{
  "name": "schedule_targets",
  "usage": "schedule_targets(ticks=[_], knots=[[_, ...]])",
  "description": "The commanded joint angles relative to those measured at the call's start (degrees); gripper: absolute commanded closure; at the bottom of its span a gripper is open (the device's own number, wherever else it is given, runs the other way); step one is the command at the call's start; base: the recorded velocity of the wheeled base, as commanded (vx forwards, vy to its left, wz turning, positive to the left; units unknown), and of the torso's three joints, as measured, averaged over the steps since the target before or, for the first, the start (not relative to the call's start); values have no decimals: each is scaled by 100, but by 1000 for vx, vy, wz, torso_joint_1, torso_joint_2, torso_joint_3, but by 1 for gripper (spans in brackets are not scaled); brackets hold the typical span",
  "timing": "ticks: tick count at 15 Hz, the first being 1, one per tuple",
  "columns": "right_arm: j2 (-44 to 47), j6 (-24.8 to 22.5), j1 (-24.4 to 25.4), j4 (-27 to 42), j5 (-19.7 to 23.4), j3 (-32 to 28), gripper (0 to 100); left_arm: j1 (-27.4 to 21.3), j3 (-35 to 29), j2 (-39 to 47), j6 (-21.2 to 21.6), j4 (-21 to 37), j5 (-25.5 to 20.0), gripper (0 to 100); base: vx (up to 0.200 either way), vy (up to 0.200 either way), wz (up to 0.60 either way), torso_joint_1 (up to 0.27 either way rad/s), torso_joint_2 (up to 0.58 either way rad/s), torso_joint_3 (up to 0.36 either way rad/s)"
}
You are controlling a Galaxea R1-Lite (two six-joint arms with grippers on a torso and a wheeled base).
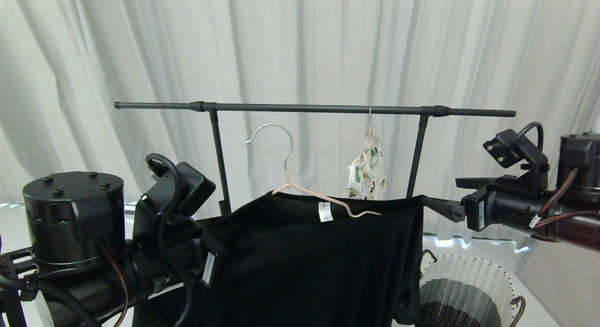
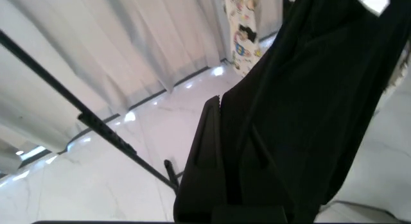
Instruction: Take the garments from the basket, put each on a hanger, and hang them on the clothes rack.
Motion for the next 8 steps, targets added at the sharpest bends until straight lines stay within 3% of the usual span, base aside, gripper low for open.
schedule_targets(ticks=[1, 2, 4, 8], knots=[[-338, -52, -75, 126, 79, -219, 0, -99, 116, 52, 7, -64, -4, 100, 0, 0, 0, 0, 0, 0], [-364, -122, -75, 153, 140, -219, 0, -116, 125, 70, 7, -108, -4, 100, 0, 0, 0, 0, 0, 0], [-637, -245, -58, 671, 720, -307, 0, -231, 143, 149, 7, -354, -4, 100, 0, 0, 0, 0, 0, 0], [-892, -236, -84, 2499, 1793, -1203, 0, -240, 143, 298, 16, -468, -4, 100, 0, 0, 0, 0, 0, 0]])
